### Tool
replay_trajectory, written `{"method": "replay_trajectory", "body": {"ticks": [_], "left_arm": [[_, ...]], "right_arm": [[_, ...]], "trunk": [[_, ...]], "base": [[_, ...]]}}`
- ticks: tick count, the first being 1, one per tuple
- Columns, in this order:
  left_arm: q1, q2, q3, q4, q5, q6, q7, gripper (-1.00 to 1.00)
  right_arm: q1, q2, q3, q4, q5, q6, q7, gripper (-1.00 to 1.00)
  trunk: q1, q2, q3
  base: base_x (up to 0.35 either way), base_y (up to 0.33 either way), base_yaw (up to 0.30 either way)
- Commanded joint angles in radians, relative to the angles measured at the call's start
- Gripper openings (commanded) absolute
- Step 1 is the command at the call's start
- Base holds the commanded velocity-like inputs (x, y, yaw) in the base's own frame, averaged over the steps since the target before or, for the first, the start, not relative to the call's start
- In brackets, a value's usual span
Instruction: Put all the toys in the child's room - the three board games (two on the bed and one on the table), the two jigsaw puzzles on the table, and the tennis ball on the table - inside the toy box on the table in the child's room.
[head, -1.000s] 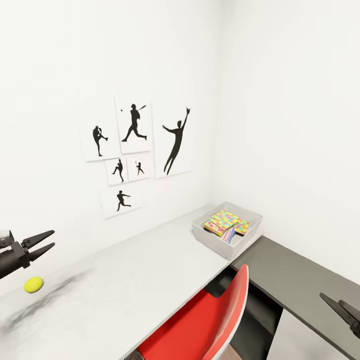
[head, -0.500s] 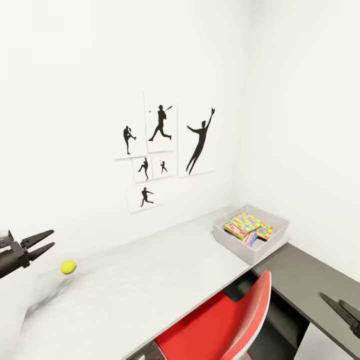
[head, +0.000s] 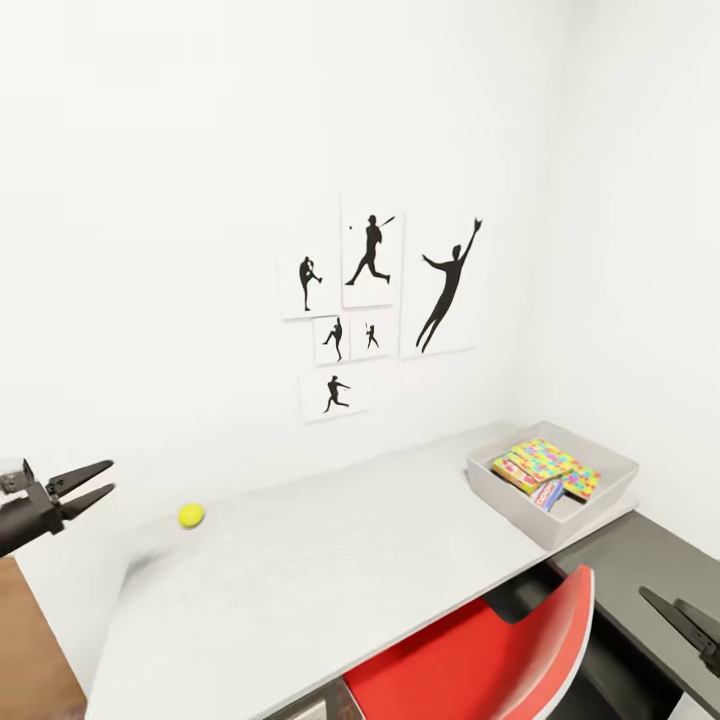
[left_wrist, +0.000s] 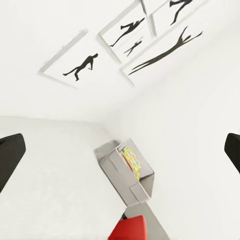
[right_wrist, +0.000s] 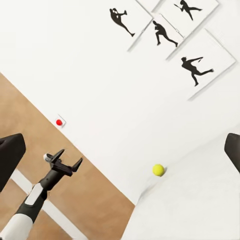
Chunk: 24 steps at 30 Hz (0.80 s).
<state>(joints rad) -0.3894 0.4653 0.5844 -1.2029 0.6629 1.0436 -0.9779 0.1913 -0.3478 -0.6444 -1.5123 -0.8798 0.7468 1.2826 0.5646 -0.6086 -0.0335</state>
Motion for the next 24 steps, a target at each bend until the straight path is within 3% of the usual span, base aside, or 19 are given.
{"method": "replay_trajectory", "body": {"ticks": [1,2,7,24], "left_arm": [[-0.001,0.002,-0.01,0.0,-0.003,0.004,-0.005,1.0],[-0.002,0.007,-0.031,0.0,-0.003,0.004,-0.005,1.0],[-0.002,0.016,-0.07,0.001,-0.003,0.004,-0.005,1.0],[-0.003,0.031,-0.086,0.002,-0.002,0.004,-0.007,1.0]], "right_arm": [[0.0,0.0,0.0,0.0,-0.006,0.008,-0.003,1.0],[0.0,0.0,0.0,0.0,-0.007,0.008,-0.005,1.0],[0.0,0.0,0.0,0.0,-0.007,0.008,-0.007,1.0],[0.0,0.0,0.001,0.0,-0.007,0.008,-0.008,1.0]], "trunk": [[-0.003,0.006,0.001],[-0.007,0.013,0.005],[-0.026,0.048,0.02],[-0.088,0.16,0.07]], "base": [[0.0,0.0,0.283],[0.0,0.0,0.283],[0.0,0.0,0.283],[0.0,0.0,0.283]]}}
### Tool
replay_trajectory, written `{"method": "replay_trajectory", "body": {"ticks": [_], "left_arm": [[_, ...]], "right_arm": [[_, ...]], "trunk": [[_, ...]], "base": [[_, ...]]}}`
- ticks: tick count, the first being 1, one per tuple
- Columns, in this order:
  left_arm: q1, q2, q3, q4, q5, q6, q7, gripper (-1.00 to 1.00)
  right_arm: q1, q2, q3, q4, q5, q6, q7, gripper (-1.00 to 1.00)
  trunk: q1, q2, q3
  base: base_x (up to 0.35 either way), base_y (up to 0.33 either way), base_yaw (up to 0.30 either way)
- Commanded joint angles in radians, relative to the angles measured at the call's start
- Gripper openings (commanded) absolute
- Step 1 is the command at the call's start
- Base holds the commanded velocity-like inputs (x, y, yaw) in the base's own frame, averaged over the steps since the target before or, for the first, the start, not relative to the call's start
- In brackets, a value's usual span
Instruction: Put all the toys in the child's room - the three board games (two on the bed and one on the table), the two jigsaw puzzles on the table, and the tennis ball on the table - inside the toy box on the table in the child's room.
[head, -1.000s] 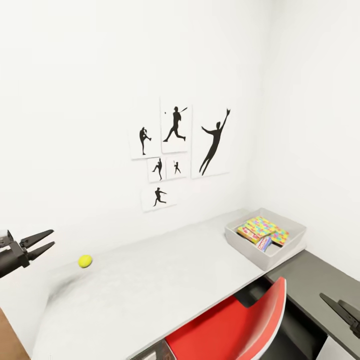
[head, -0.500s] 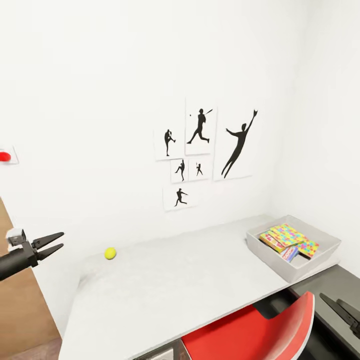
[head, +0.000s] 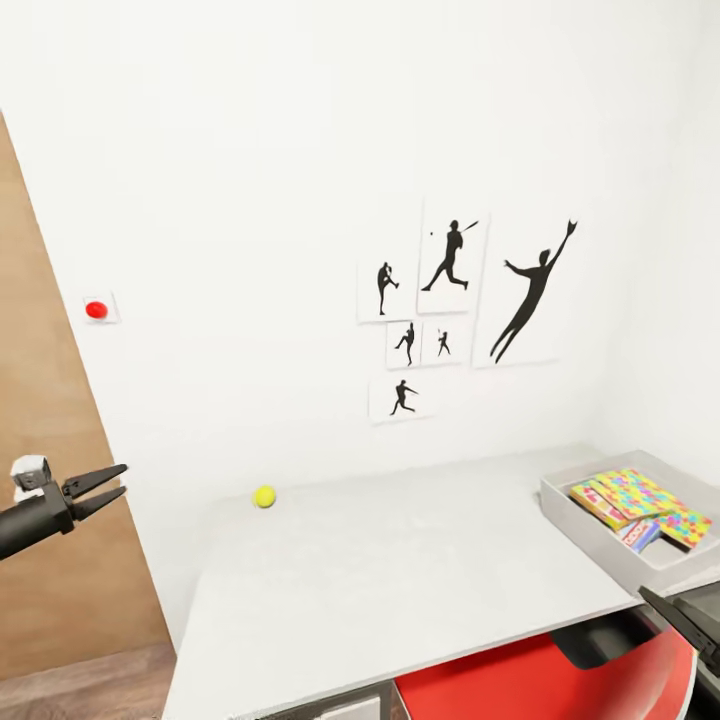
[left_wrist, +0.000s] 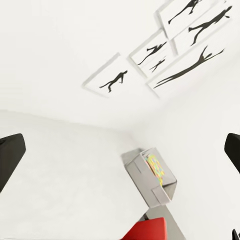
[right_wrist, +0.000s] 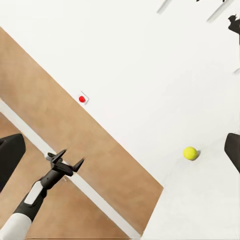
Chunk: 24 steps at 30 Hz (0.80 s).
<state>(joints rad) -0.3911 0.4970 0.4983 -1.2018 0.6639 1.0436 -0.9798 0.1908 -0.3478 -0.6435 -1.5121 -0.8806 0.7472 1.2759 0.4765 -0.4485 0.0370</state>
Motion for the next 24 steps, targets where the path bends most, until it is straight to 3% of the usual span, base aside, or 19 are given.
{"method": "replay_trajectory", "body": {"ticks": [1,16,24], "left_arm": [[-0.001,0.0,0.0,0.001,-0.003,0.004,-0.005,1.0],[0.0,0.0,0.0,0.001,-0.004,0.004,-0.004,1.0],[0.0,-0.001,-0.001,0.001,-0.004,0.004,-0.004,1.0]], "right_arm": [[0.001,0.0,0.0,0.0,-0.006,0.008,-0.001,1.0],[0.001,0.0,0.004,-0.003,-0.006,0.008,-0.015,1.0],[0.001,0.0,0.003,-0.002,-0.006,0.008,-0.018,1.0]], "trunk": [[0.0,0.0,0.0],[0.0,0.0,0.0],[0.0,0.0,0.0]], "base": [[0.0,0.0,0.284],[0.0,0.002,0.285],[0.0,0.133,0.285]]}}
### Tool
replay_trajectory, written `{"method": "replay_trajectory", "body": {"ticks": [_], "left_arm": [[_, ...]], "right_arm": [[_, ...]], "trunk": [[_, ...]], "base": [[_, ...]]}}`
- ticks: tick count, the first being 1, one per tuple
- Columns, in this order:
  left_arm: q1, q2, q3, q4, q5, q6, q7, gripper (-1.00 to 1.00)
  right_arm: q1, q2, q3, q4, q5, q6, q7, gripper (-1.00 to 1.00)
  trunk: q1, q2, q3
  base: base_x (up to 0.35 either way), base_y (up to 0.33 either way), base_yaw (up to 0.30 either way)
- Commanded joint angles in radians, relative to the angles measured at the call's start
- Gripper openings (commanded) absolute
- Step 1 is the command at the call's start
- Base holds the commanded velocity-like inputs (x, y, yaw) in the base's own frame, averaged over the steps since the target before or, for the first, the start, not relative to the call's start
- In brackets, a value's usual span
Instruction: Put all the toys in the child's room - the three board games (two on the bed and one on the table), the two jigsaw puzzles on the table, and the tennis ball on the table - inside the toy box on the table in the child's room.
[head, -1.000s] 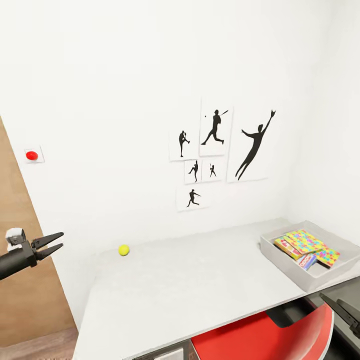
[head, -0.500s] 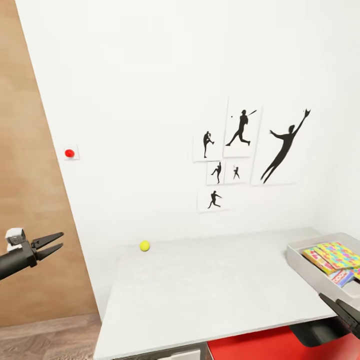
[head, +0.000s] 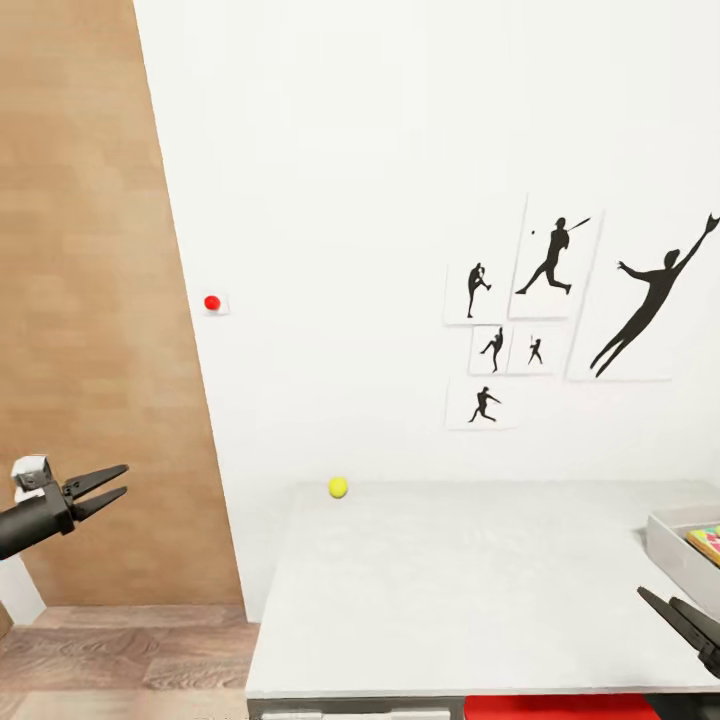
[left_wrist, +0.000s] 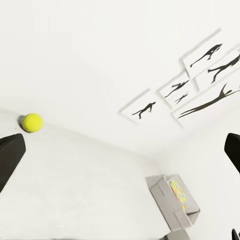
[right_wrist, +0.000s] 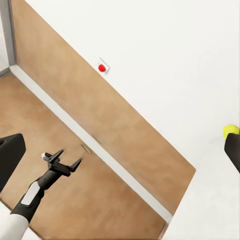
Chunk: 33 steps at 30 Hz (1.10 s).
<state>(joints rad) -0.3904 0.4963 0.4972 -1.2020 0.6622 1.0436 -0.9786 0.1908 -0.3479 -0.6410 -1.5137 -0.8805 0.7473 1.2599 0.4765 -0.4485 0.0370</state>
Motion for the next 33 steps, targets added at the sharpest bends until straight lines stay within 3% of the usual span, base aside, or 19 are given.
{"method": "replay_trajectory", "body": {"ticks": [1,18,33], "left_arm": [[-0.001,0.0,0.0,0.001,-0.003,0.004,-0.005,1.0],[-0.001,0.0,0.0,0.001,-0.003,0.004,-0.005,1.0],[-0.001,0.001,0.001,0.001,-0.003,0.004,-0.003,1.0]], "right_arm": [[0.001,0.0,0.0,-0.001,-0.006,0.008,-0.002,1.0],[0.001,0.0,0.0,0.002,-0.006,0.007,-0.001,1.0],[0.001,0.0,0.0,0.006,-0.006,0.007,0.0,1.0]], "trunk": [[0.0,0.0,0.0],[0.0,0.0,0.0],[0.0,0.0,0.0]], "base": [[0.0,0.13,0.285],[0.014,0.098,0.278],[0.105,0.059,0.04]]}}
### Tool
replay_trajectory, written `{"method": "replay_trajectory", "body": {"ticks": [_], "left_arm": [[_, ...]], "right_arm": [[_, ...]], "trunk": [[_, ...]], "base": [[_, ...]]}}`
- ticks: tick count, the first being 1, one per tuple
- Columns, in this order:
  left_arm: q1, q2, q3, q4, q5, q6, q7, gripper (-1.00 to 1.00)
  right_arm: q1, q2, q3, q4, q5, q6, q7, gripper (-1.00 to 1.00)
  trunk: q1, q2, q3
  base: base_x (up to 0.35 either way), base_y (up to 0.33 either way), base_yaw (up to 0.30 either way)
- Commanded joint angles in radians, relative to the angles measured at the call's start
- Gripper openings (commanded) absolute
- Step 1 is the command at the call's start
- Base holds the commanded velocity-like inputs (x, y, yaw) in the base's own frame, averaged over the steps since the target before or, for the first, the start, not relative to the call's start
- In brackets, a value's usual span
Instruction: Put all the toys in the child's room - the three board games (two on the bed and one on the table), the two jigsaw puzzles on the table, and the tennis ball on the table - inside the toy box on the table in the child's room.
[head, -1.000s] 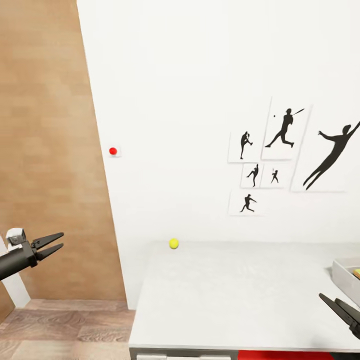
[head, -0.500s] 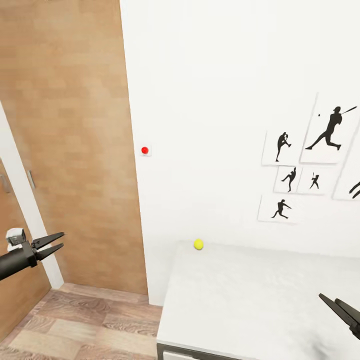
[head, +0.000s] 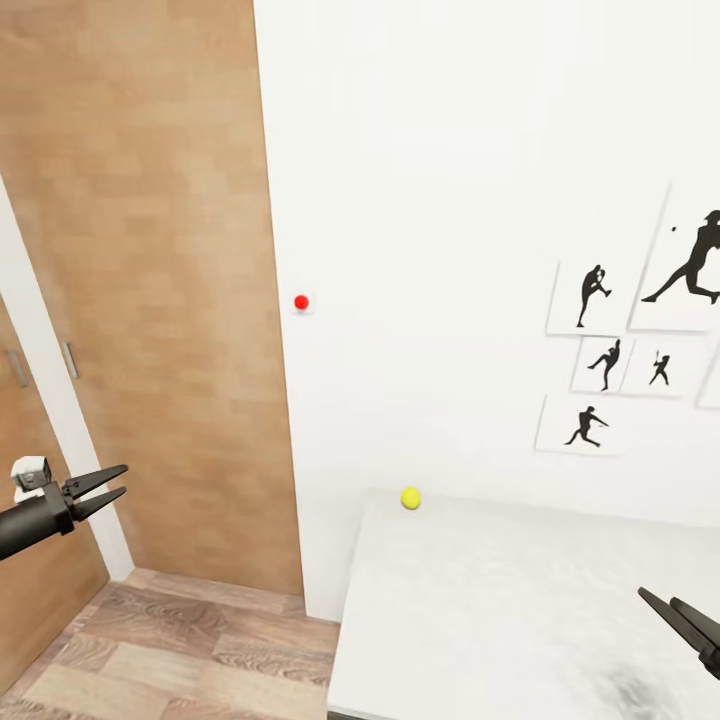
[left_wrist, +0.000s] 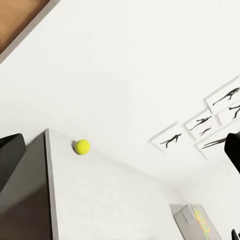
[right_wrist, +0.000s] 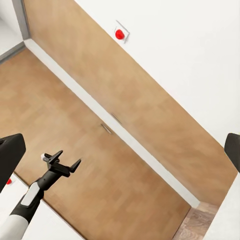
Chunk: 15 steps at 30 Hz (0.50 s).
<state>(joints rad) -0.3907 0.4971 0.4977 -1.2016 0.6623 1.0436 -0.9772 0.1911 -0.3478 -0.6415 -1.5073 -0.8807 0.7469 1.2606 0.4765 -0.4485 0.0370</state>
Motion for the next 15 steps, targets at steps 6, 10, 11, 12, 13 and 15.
{"method": "replay_trajectory", "body": {"ticks": [6,10,11,12,13,15], "left_arm": [[0.0,0.0,0.001,0.0,-0.003,0.004,-0.005,1.0],[0.0,0.0,0.001,0.0,-0.003,0.004,-0.005,1.0],[0.0,0.0,0.002,0.0,-0.003,0.004,-0.005,1.0],[0.0,0.0,0.002,0.0,-0.003,0.004,-0.005,1.0],[0.0,0.0,0.002,0.0,-0.003,0.004,-0.004,1.0],[0.0,0.0,0.002,0.0,-0.003,0.004,-0.005,1.0]], "right_arm": [[0.001,0.0,0.0,-0.001,-0.006,0.007,-0.002,1.0],[0.001,0.0,0.0,0.0,-0.006,0.008,-0.003,1.0],[0.001,0.0,0.0,0.0,-0.006,0.008,-0.003,1.0],[0.001,0.0,0.0,0.001,-0.006,0.008,-0.003,1.0],[0.001,0.0,0.0,0.001,-0.006,0.008,-0.003,1.0],[0.001,0.0,0.0,0.001,-0.006,0.008,-0.003,1.0]], "trunk": [[0.0,0.0,0.0],[0.0,0.0,0.0],[0.0,0.0,-0.001],[0.0,0.0,-0.002],[0.0,0.0,-0.002],[0.0,0.0,-0.005]], "base": [[0.011,0.107,0.001],[0.002,0.169,0.0],[0.001,0.082,0.0],[0.001,0.066,0.0],[0.001,0.052,0.0],[0.0,0.03,0.0]]}}
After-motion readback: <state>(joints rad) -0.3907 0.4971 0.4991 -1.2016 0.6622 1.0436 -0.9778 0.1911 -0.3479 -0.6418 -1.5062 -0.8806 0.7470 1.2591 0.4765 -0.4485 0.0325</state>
